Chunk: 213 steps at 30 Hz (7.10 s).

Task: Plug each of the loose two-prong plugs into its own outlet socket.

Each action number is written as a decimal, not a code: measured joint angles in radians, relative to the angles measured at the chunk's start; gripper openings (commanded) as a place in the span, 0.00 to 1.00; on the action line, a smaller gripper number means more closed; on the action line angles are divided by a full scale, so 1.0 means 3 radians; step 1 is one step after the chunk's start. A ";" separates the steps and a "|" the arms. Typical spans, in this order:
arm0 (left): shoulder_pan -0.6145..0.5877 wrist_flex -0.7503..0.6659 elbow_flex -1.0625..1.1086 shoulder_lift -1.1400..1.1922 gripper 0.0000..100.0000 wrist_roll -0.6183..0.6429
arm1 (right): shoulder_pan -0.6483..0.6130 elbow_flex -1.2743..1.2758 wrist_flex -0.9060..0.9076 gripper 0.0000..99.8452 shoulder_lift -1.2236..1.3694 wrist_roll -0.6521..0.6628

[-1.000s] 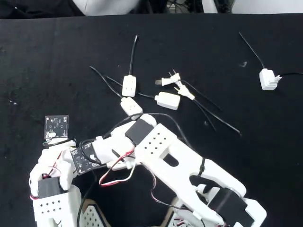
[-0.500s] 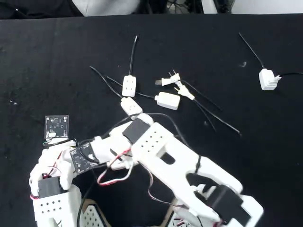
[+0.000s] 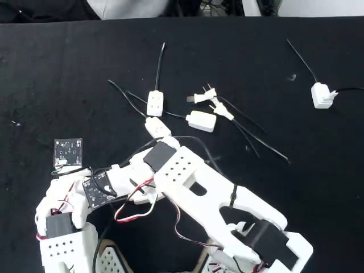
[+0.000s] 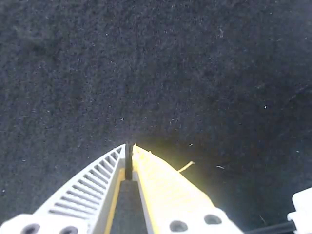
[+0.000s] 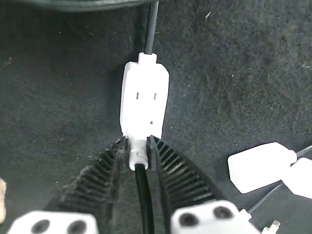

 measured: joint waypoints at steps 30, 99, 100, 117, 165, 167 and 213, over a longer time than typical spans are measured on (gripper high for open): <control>0.0000 0.0000 0.0000 0.0000 0.03 0.0000 | -0.0072 -0.0159 0.0230 0.01 0.0061 0.0000; 0.0000 0.0000 0.0000 0.0000 0.03 0.0000 | -0.0031 0.0102 0.0153 0.01 -0.0332 -0.0123; 0.0000 0.0000 0.0000 0.0000 0.03 0.0000 | -0.0031 0.0046 0.0210 0.01 -0.0332 -0.0123; 0.0000 0.0000 0.0000 0.0000 0.03 0.0000 | 0.0005 0.0066 0.0026 0.01 -0.0332 -0.0123; 0.0000 0.0000 0.0000 0.0000 0.03 0.0000 | -0.0031 0.0486 -0.0220 0.01 -0.0409 0.0066; 0.0000 0.0000 0.0000 0.0000 0.03 0.0000 | -0.0036 0.0491 -0.0220 0.01 -0.0409 0.0082; 0.0000 0.0000 0.0000 0.0000 0.03 0.0000 | 0.0041 0.0496 -0.0169 0.01 -0.0440 0.0041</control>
